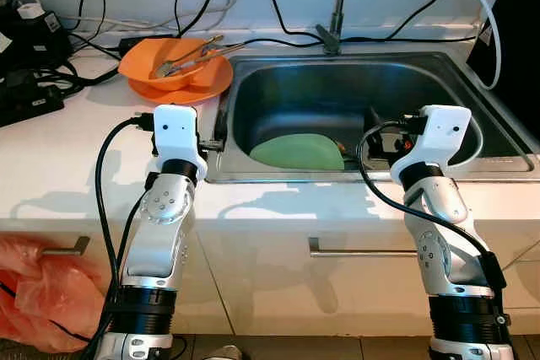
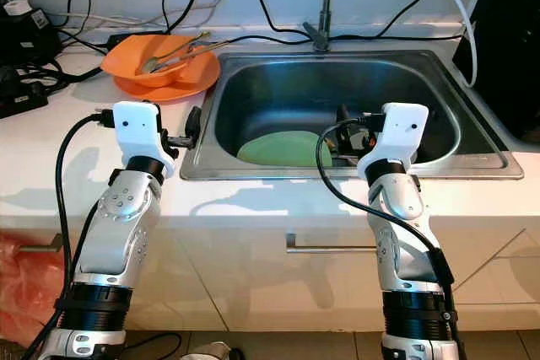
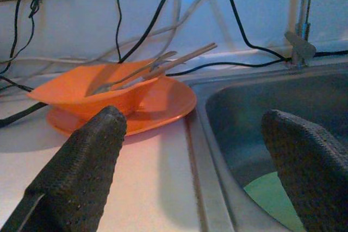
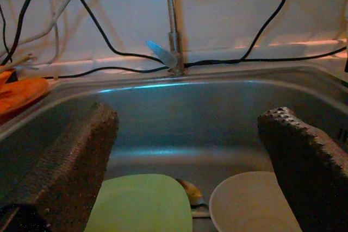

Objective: Kitchen organization

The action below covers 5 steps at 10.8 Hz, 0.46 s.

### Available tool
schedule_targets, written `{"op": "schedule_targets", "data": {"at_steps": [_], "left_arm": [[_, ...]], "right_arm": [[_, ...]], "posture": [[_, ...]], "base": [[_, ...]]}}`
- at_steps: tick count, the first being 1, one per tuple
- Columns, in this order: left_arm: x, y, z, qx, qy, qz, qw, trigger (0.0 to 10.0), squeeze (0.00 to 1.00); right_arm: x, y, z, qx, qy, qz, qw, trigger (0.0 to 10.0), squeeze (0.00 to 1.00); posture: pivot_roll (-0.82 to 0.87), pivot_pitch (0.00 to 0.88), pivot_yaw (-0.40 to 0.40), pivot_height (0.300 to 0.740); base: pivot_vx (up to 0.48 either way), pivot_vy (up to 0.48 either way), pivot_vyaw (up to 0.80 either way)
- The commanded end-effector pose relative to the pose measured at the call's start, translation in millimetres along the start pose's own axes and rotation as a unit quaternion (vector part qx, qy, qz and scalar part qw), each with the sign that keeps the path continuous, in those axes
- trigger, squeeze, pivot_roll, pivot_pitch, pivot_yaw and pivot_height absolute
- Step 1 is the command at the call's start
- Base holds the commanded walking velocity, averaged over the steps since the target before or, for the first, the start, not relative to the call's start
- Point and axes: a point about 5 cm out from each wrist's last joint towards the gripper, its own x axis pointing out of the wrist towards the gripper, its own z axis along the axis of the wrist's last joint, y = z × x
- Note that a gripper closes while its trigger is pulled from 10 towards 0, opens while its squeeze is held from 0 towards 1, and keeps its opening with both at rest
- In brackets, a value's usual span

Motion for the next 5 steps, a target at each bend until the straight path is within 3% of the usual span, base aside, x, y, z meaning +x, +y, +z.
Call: {"op": "schedule_targets", "data": {"at_steps": [1, 5], "left_arm": [[2.3, 2.0, 3.7, 0.006, -0.006, 0.006, 1.000, 10.0, 0.00], [8.6, 9.1, 9.8, 0.017, -0.016, 0.021, 1.000, 10.0, 0.00]], "right_arm": [[-1.0, 2.9, -2.3, -0.003, 0.001, 0.001, 1.000, 10.0, 0.00], [2.2, 7.0, 1.5, -0.033, -0.016, 0.007, 0.999, 10.0, 0.00]], "posture": [[0.19, 0.000, 0.077, 0.740], [0.19, 0.000, 0.065, 0.740]], "base": [[0.000, 0.000, 0.00], [0.000, 0.000, 0.00]]}}
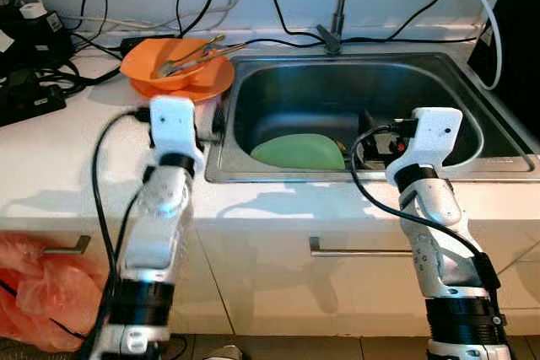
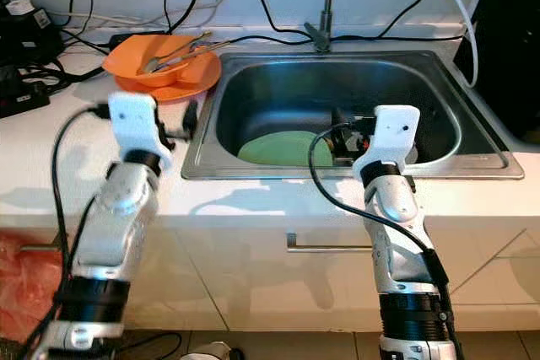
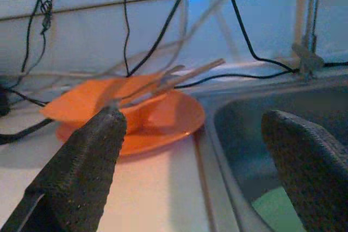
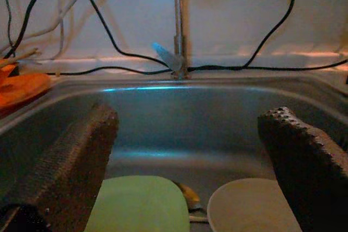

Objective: Kitchen organization

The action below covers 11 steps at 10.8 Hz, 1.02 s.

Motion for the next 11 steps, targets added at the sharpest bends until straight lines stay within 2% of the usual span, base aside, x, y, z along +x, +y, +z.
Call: {"op": "schedule_targets", "data": {"at_steps": [1, 3, 6, 8, 10, 11], "left_arm": [[3.4, 8.5, 0, 0.003, 0.000, 0.018, 1.000, 10.0, 0.00], [2.6, 9.1, -1, 0.021, 0.005, 0.025, 0.999, 10.0, 0.00], [1.3, 6.6, -2, 0.019, 0.001, 0.024, 1.000, 10.0, 0.00], [2.5, 5.5, 1, 0.006, 0.002, 0.022, 1.000, 10.0, 0.00], [5.9, 11.5, 2, -0.005, 0.008, 0.036, 0.999, 10.0, 0.00], [6.9, 13.2, 2, -0.015, 0.011, 0.041, 0.999, 10.0, 0.00]], "right_arm": [[3.7, 0.5, 4, -0.007, -0.011, -0.009, 1.000, 10.0, 0.00], [1.7, 6.8, 6, -0.027, -0.023, -0.001, 0.999, 10.0, 0.00], [2.5, 5.4, 3, -0.017, -0.009, -0.015, 1.000, 10.0, 0.00], [1.2, 15.8, 4, -0.003, -0.010, 0.028, 1.000, 10.0, 0.00], [1.0, 19.6, 5, 0.003, -0.006, 0.032, 0.999, 10.0, 0.00], [0.8, 18.4, 4, 0.008, 0.001, 0.031, 0.999, 10.0, 0.00]], "posture": [[0.19, 0.000, 0.065, 0.740], [0.19, 0.000, 0.063, 0.740], [0.19, 0.000, 0.059, 0.740], [0.19, 0.000, 0.058, 0.740], [0.19, 0.000, 0.058, 0.740], [0.19, 0.000, 0.058, 0.740]], "base": [[0.000, 0.000, 0.00], [0.000, 0.000, 0.00], [0.000, 0.000, 0.00], [0.000, 0.000, 0.00], [0.000, 0.000, 0.00], [0.000, 0.000, -0.77]]}}
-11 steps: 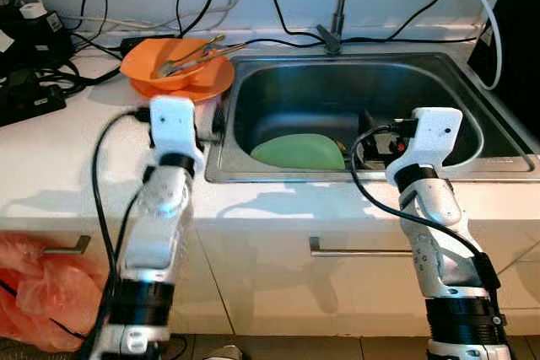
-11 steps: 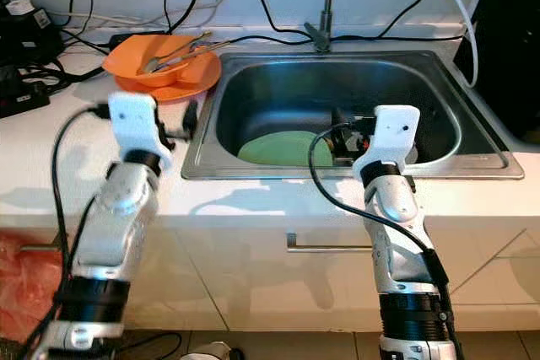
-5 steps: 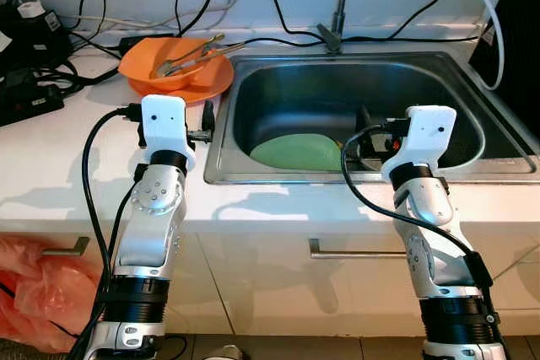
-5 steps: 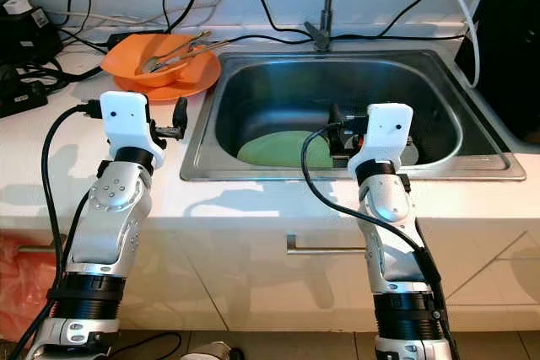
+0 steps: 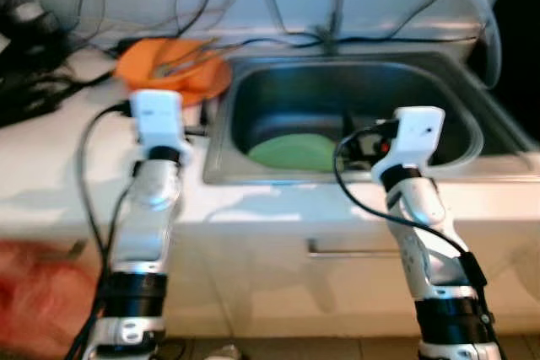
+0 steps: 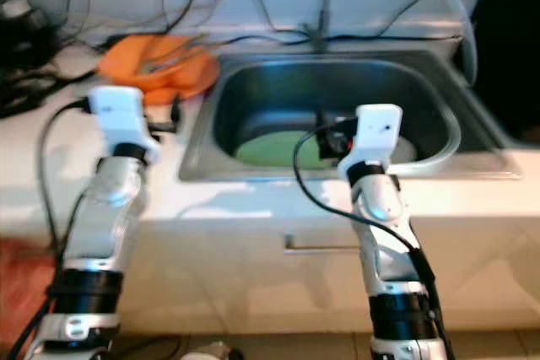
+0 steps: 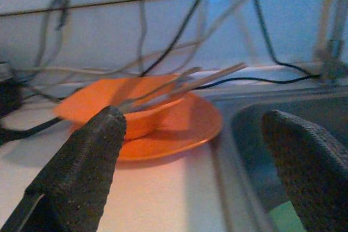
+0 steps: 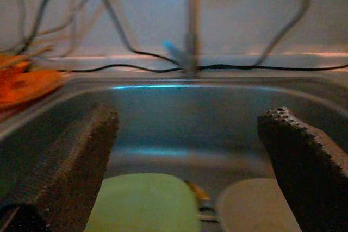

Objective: Kitchen organization

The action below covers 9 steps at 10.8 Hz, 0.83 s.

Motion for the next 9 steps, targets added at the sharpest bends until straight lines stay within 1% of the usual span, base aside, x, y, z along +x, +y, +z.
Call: {"op": "schedule_targets", "data": {"at_steps": [1, 2, 4, 5, 6, 7, 8, 9], "left_arm": [[2.5, -3.0, 1.2, -0.005, 0.004, 0.000, 1.000, 10.0, 0.00], [2.3, -1.7, -3.3, -0.001, 0.013, 0.003, 1.000, 10.0, 0.00], [2.2, 0.2, -3.2, -0.004, 0.016, 0.008, 1.000, 10.0, 0.00], [2.4, 0.7, -2.4, -0.002, 0.015, 0.009, 1.000, 10.0, 0.00], [2.3, 0.8, -2.5, -0.001, 0.015, 0.009, 1.000, 10.0, 0.00], [1.9, 0.4, -2.9, 0.000, 0.015, 0.009, 1.000, 10.0, 0.00], [1.5, -0.4, -2.0, 0.003, 0.012, 0.007, 1.000, 10.0, 0.00], [1.9, -0.8, -1.0, 0.004, 0.011, 0.007, 1.000, 10.0, 0.00]], "right_arm": [[-0.2, -1.8, 4.6, 0.005, -0.006, -0.001, 1.000, 10.0, 0.00], [0.1, -1.9, 5.5, 0.007, -0.008, -0.002, 1.000, 10.0, 0.00], [-0.1, -1.3, 5.4, 0.009, -0.007, -0.004, 1.000, 10.0, 0.00], [-0.4, -0.6, 5.3, 0.001, -0.009, -0.003, 1.000, 10.0, 0.00], [-0.7, -0.4, 5.7, -0.001, -0.011, 0.000, 1.000, 10.0, 0.00], [-1.1, -1.3, 5.9, -0.004, -0.012, -0.002, 1.000, 10.0, 0.00], [-0.6, -3.3, 4.9, -0.006, -0.008, -0.010, 1.000, 10.0, 0.00], [-0.4, -3.5, 4.5, -0.002, -0.007, -0.012, 1.000, 10.0, 0.00]], "posture": [[0.19, 0.000, 0.058, 0.740], [0.19, 0.000, 0.061, 0.740], [0.19, 0.000, 0.064, 0.740], [0.19, 0.000, 0.065, 0.740], [0.19, 0.000, 0.067, 0.740], [0.19, 0.000, 0.067, 0.740], [0.19, 0.000, 0.068, 0.740], [0.19, 0.000, 0.070, 0.740]], "base": [[0.000, 0.000, -0.76], [0.000, 0.000, 0.00], [0.000, 0.336, 0.00], [0.000, 0.319, 0.00], [0.000, 0.000, 0.00], [0.000, 0.000, 0.46], [0.000, 0.000, 0.80], [0.000, 0.000, 0.51]]}}
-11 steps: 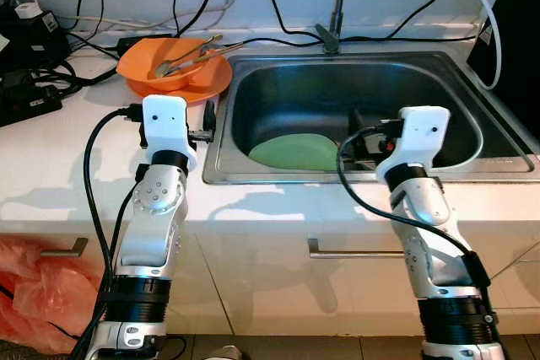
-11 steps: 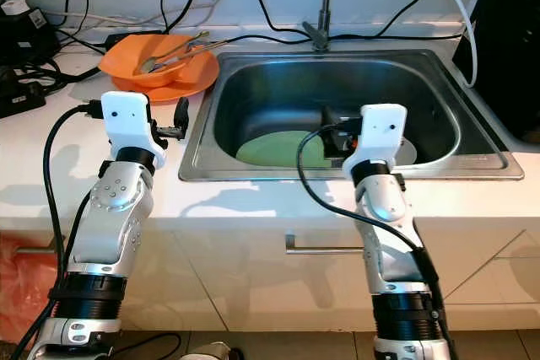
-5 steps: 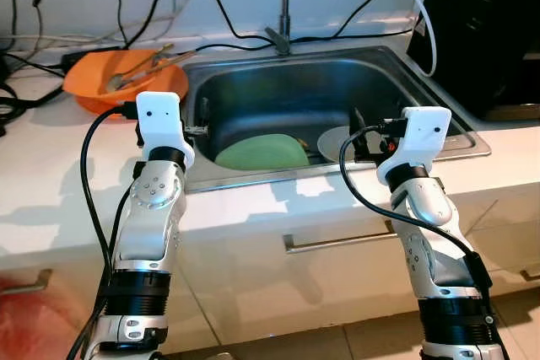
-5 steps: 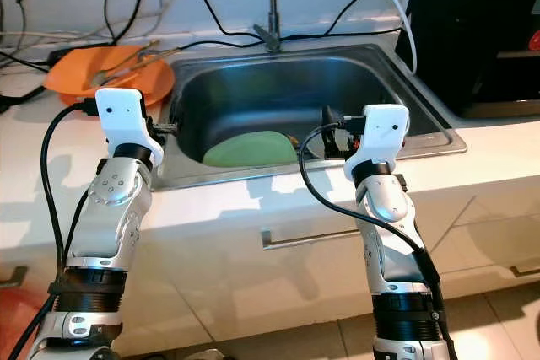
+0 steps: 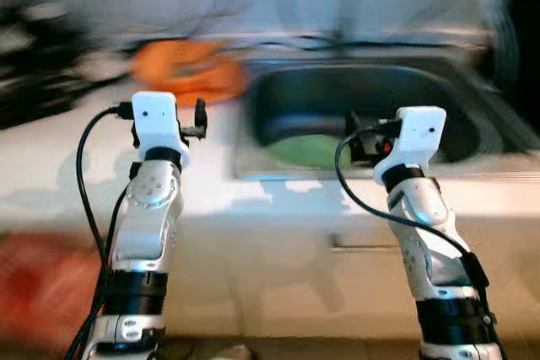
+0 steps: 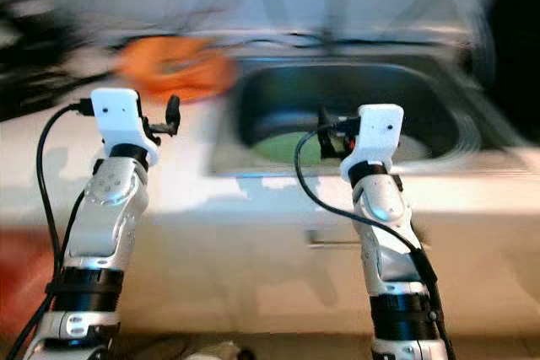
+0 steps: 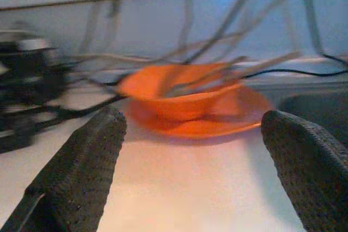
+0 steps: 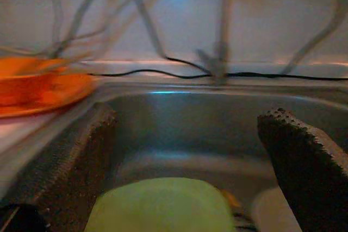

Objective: Kitchen organization

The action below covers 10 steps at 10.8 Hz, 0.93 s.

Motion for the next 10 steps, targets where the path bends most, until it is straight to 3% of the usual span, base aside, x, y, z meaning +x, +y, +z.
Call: {"op": "schedule_targets", "data": {"at_steps": [1, 6, 10], "left_arm": [[2.1, 1.0, 4.6, -0.004, -0.002, 0.007, 1.000, 10.0, 0.00], [4.3, 1.5, 6.5, 0.000, 0.002, 0.013, 1.000, 10.0, 0.00], [2.9, -4.6, 7.9, 0.006, -0.005, -0.001, 1.000, 10.0, 0.00]], "right_arm": [[0.7, -0.7, 4.4, 0.005, -0.006, -0.004, 1.000, 10.0, 0.00], [2.0, -3.2, 7.3, 0.002, -0.011, -0.010, 1.000, 10.0, 0.00], [2.0, 0.1, 6.4, 0.003, -0.010, -0.007, 1.000, 10.0, 0.00]], "posture": [[0.19, 0.000, 0.072, 0.740], [0.20, 0.000, 0.084, 0.740], [0.20, 0.000, 0.084, 0.740]], "base": [[0.000, 0.000, 0.00], [0.000, 0.394, 0.00], [0.000, 0.000, 0.00]]}}
